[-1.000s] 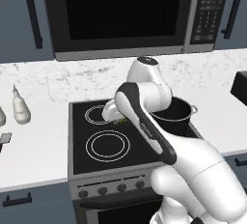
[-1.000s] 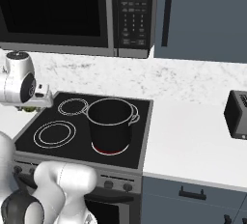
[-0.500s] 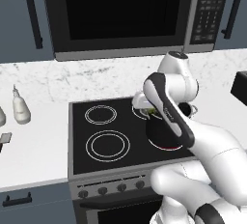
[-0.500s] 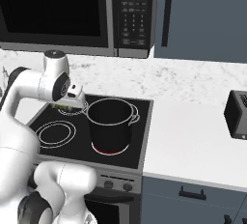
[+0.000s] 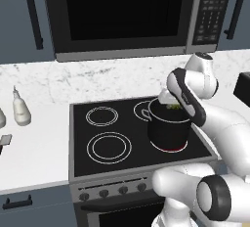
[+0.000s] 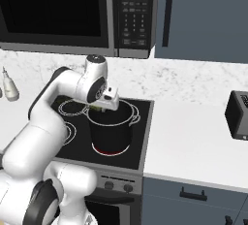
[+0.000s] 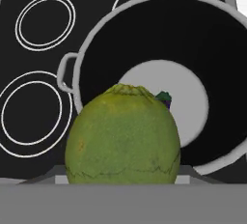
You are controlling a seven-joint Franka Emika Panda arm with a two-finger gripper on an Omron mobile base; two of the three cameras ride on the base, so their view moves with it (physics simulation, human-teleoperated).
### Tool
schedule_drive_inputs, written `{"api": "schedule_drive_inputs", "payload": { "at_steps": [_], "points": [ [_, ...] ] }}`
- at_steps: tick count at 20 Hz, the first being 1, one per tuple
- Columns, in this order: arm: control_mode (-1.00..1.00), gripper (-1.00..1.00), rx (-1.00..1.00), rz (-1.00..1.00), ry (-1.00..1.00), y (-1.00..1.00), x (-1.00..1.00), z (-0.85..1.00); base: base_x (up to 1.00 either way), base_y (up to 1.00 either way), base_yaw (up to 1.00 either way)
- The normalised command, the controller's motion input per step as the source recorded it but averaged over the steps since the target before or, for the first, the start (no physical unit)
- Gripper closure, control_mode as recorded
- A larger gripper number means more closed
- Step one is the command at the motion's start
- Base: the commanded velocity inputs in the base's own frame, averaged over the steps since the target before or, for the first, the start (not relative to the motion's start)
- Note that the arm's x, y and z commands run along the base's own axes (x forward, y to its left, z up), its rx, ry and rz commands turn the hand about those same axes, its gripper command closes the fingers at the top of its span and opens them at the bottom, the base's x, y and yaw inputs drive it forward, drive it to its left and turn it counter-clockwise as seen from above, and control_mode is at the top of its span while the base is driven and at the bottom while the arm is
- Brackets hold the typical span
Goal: Put the lime and eggplant in the pot. Retrieve the spatula and lightly stir the vegetables in the pot.
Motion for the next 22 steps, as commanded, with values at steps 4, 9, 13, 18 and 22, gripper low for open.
{"api": "schedule_drive_inputs", "payload": {
  "at_steps": [4,9,13,18,22],
  "points": [
    [-1.0,1.0,0.0,0.0,0.02,-0.09,0.21,-0.14,0.0,0.0,0.0],
    [-1.0,1.0,0.0,0.0,0.06,0.0,0.17,-0.16,0.0,0.0,0.0],
    [-1.0,1.0,0.0,0.0,0.06,-0.01,0.14,-0.31,0.0,0.0,0.0],
    [-1.0,1.0,-0.02,0.0,0.0,0.0,0.12,-0.47,0.0,0.0,0.0],
    [-1.0,1.0,-0.05,0.0,0.0,-0.03,0.06,-0.45,0.0,0.0,0.0]
  ]
}}
